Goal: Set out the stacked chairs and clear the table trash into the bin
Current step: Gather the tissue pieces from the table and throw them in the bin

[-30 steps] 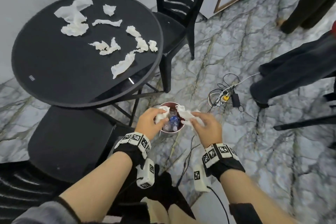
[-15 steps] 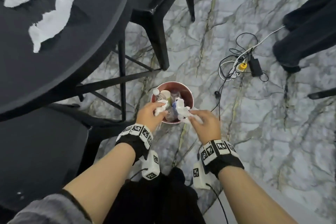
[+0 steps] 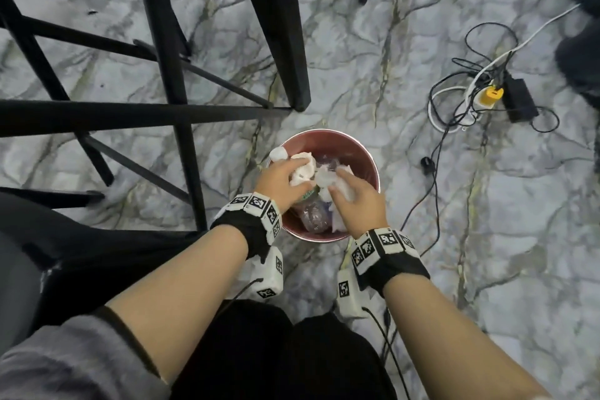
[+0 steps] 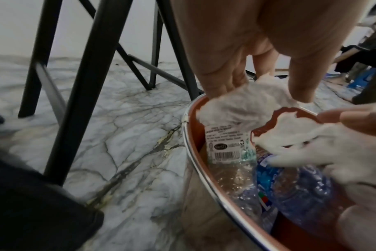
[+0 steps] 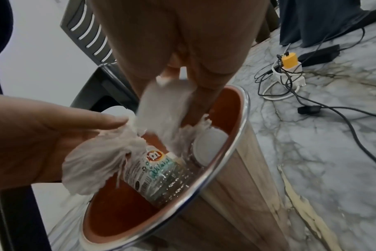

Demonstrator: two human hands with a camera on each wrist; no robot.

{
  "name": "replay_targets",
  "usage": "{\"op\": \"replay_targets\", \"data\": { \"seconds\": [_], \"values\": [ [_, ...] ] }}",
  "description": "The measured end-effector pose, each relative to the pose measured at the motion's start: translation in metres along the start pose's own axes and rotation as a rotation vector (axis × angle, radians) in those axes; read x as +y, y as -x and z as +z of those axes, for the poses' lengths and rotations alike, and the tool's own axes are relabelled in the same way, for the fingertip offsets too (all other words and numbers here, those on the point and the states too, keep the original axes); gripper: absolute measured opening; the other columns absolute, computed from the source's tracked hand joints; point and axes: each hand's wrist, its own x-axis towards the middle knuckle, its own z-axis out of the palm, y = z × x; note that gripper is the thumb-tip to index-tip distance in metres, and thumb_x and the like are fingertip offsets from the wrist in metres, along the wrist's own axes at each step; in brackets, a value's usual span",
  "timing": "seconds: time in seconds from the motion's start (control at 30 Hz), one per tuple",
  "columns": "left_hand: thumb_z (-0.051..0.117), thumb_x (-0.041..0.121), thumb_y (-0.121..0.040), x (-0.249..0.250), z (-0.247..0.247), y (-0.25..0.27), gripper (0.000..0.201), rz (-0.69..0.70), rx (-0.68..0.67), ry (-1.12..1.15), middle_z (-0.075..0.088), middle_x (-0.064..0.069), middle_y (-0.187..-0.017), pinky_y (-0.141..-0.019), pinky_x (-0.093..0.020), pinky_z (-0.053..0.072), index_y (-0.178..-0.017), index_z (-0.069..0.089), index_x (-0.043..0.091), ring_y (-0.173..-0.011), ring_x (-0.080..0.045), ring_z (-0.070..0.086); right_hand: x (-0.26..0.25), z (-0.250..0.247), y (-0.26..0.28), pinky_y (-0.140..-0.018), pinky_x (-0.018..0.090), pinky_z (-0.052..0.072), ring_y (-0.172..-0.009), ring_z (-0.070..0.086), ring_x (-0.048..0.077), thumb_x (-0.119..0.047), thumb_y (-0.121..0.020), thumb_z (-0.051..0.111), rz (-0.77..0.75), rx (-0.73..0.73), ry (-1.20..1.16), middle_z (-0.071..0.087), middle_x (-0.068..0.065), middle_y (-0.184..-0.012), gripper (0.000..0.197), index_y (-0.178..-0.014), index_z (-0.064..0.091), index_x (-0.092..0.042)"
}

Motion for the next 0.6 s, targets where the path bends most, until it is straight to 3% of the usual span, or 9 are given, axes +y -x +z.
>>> {"op": "replay_targets", "data": {
  "seconds": [0.07,0.1,0.17,0.2,0.3,0.37,0.47,0.53,0.6],
  "values": [
    [0.070,0.025,-0.082,-0.002,0.000,0.003,0.054,0.020,-0.029,0.076,0.056,-0.003,-0.128,-0.098,-0.026,0.041,-0.133,0.052,0.026,-0.112,-0.019,0.055,-0.001,0.002,0.002,-0.101,0.007,0.025,-0.137,0.035,0.010,-0.029,-0.091,0.057,0.003,-0.022,-0.059,0.045,-0.001,-0.145,0.047,-0.137,0.046,-0.028],
    [0.071,0.024,-0.081,0.000,0.000,0.006,0.056,0.031,-0.043,0.124,0.053,-0.002,-0.131,-0.101,-0.031,0.043,-0.133,0.051,0.026,-0.114,-0.018,0.055,-0.004,0.001,0.005,-0.100,0.002,0.024,-0.142,0.028,0.010,-0.029,-0.092,0.056,0.002,-0.026,-0.073,0.039,0.001,-0.150,0.050,-0.139,0.043,-0.030],
    [0.072,0.023,-0.080,0.006,-0.004,0.018,0.055,0.057,-0.034,0.203,0.050,0.002,-0.136,-0.102,-0.039,0.045,-0.131,0.052,0.024,-0.119,-0.017,0.054,-0.017,-0.007,0.014,-0.082,-0.013,0.020,-0.144,0.021,0.011,-0.026,-0.093,0.054,-0.025,-0.026,-0.077,0.034,0.004,-0.152,0.050,-0.141,0.041,-0.031],
    [0.072,0.021,-0.080,0.012,-0.008,0.025,0.053,0.064,-0.017,0.234,0.050,0.004,-0.135,-0.102,-0.040,0.045,-0.130,0.054,0.023,-0.120,-0.017,0.054,-0.025,-0.012,0.020,-0.076,-0.015,0.019,-0.144,0.021,0.012,-0.023,-0.093,0.054,-0.040,-0.025,-0.075,0.035,0.005,-0.152,0.049,-0.140,0.042,-0.030],
    [0.069,0.009,-0.082,0.039,-0.031,0.053,0.042,0.071,0.028,0.321,0.051,0.008,-0.125,-0.098,-0.035,0.049,-0.120,0.060,0.024,-0.114,-0.019,0.058,-0.057,-0.037,0.047,-0.078,-0.011,0.027,-0.135,0.039,0.014,-0.014,-0.091,0.055,-0.043,-0.001,-0.082,0.044,0.005,-0.146,0.045,-0.135,0.050,-0.024],
    [0.066,0.006,-0.083,0.061,-0.053,0.076,0.041,0.083,0.037,0.326,0.053,0.005,-0.127,-0.091,-0.031,0.052,-0.116,0.060,0.029,-0.107,-0.019,0.062,-0.080,-0.057,0.071,-0.085,0.001,0.037,-0.115,0.053,0.011,-0.013,-0.089,0.057,-0.038,0.023,-0.091,0.055,0.004,-0.135,0.042,-0.130,0.055,-0.024],
    [0.063,0.004,-0.085,0.100,-0.092,0.121,0.036,0.114,0.057,0.339,0.054,0.011,-0.123,-0.084,-0.018,0.052,-0.113,0.062,0.026,-0.100,-0.012,0.064,-0.122,-0.088,0.111,-0.085,0.012,0.044,-0.101,0.059,0.006,-0.014,-0.088,0.059,-0.039,0.045,-0.084,0.064,-0.004,-0.118,0.039,-0.125,0.059,-0.025],
    [0.061,0.004,-0.087,0.128,-0.122,0.155,0.032,0.161,0.078,0.359,0.054,0.013,-0.121,-0.080,-0.010,0.049,-0.113,0.063,0.023,-0.098,-0.007,0.063,-0.155,-0.109,0.137,-0.078,0.009,0.045,-0.094,0.060,0.004,-0.013,-0.087,0.059,-0.054,0.058,-0.108,0.066,-0.006,-0.106,0.037,-0.122,0.060,-0.027],
    [0.060,0.003,-0.087,0.155,-0.152,0.188,0.035,0.199,0.102,0.362,0.054,0.014,-0.122,-0.080,-0.009,0.048,-0.114,0.063,0.024,-0.096,-0.002,0.062,-0.190,-0.128,0.160,-0.073,0.002,0.042,-0.094,0.061,0.005,-0.010,-0.088,0.058,-0.065,0.049,-0.145,0.065,-0.006,-0.107,0.037,-0.120,0.061,-0.028]
  ]
}}
